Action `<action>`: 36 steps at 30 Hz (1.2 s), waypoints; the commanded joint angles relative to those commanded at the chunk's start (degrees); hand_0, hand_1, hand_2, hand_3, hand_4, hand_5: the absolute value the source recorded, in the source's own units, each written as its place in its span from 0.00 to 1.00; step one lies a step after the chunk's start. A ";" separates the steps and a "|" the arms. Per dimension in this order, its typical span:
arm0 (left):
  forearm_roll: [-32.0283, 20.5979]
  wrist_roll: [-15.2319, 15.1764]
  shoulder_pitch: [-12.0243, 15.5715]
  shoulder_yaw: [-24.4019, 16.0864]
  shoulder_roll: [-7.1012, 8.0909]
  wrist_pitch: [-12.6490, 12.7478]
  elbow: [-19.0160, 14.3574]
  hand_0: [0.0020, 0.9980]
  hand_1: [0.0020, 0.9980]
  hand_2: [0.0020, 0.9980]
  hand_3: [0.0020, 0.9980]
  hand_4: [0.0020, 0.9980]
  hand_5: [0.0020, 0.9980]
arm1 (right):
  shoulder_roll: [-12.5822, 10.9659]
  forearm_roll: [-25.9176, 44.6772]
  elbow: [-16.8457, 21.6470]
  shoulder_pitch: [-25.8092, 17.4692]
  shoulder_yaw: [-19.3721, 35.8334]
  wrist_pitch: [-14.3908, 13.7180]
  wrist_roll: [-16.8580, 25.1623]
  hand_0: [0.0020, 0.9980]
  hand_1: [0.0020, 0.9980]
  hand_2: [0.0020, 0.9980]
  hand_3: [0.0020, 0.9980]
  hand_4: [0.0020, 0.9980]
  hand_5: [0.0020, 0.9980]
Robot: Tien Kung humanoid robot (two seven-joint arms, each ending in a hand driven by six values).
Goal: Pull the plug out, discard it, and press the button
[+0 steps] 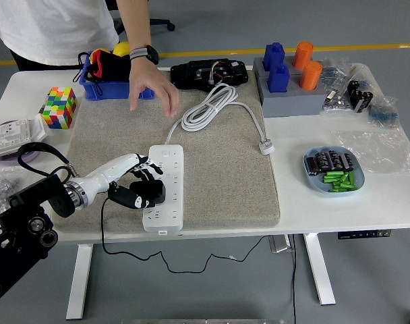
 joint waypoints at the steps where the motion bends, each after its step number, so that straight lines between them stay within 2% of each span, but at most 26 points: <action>1: -0.50 -0.59 -0.01 0.09 -0.03 0.47 0.24 0.45 0.46 0.48 0.57 0.81 0.00 | -0.02 0.03 0.01 0.02 -0.11 0.00 0.01 0.73 0.68 0.66 0.63 0.75 0.60; 4: -1.44 -2.26 -0.13 0.28 0.02 2.29 0.78 0.45 0.46 0.48 0.57 0.81 0.00 | -0.18 0.12 0.04 0.17 -0.39 -0.02 0.05 0.73 0.68 0.66 0.63 0.75 0.60; 5: -1.52 -2.41 -0.16 0.33 0.03 2.48 0.84 0.35 0.38 0.42 0.56 0.72 0.00 | -0.20 0.12 0.02 0.18 -0.43 -0.03 0.05 0.73 0.68 0.66 0.64 0.75 0.60; 15: -2.28 -2.74 -0.68 0.64 0.43 2.81 0.46 0.33 0.37 0.41 0.55 0.71 0.00 | -0.72 0.56 -0.03 0.28 -1.66 -0.03 0.07 0.73 0.68 0.66 0.64 0.74 0.60; 21: -2.73 -2.82 -0.86 -1.25 0.96 2.62 -1.07 0.32 0.36 0.41 0.55 0.72 0.00 | -0.73 0.69 -0.06 0.24 -1.97 -0.05 0.09 0.73 0.68 0.66 0.64 0.75 0.60; 25: -2.06 -3.39 -1.97 -3.31 0.65 3.73 1.48 0.32 0.36 0.41 0.55 0.73 0.00 | -0.61 0.75 -0.02 0.23 -2.15 0.01 0.04 0.73 0.68 0.66 0.64 0.75 0.60; 30: 0.67 -4.12 -4.07 -5.13 -0.43 7.21 7.66 0.32 0.36 0.40 0.55 0.72 0.00 | -0.53 0.71 -0.03 -0.02 -1.94 0.00 0.07 0.73 0.68 0.66 0.63 0.75 0.60; 36: 3.83 -4.19 -6.01 -4.46 -1.23 9.08 14.39 0.33 0.36 0.40 0.55 0.72 0.00 | -0.32 0.50 -0.02 -0.27 -1.31 0.06 0.06 0.73 0.68 0.66 0.63 0.75 0.60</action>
